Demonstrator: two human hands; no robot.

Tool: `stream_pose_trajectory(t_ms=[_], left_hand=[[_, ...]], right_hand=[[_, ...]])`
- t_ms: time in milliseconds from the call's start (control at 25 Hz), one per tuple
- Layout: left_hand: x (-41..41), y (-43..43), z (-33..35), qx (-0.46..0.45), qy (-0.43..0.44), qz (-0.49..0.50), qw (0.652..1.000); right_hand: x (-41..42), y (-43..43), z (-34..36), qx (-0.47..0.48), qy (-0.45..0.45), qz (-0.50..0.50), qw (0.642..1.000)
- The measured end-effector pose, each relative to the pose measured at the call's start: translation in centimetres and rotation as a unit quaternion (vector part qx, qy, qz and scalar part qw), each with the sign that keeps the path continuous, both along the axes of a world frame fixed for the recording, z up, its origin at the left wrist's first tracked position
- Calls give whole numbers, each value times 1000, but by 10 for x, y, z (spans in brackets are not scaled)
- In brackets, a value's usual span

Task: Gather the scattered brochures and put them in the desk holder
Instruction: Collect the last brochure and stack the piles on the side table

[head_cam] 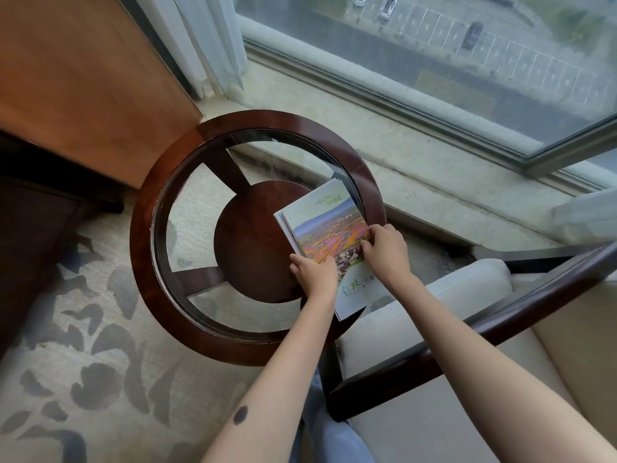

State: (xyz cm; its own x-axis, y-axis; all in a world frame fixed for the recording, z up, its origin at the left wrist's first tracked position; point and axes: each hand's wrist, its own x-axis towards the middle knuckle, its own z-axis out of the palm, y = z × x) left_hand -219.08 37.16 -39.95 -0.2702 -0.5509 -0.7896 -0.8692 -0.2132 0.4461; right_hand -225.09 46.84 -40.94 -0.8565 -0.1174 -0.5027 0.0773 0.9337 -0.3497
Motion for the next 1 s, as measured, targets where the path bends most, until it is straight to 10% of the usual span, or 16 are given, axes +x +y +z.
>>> stream_pose_trajectory(t_ms=[440,640,1000], left_hand=[[11,-30,-21,68,94,154,981],[37,-71,-4,28,310,80,947],[67,-116,23,-115,281,-29,952]], right_hand=[[4,-7,-2,-60,-73,-73,993],[-10,-22,16,-216,-178,13,960],[22,-66,33,-282,54,129,949]])
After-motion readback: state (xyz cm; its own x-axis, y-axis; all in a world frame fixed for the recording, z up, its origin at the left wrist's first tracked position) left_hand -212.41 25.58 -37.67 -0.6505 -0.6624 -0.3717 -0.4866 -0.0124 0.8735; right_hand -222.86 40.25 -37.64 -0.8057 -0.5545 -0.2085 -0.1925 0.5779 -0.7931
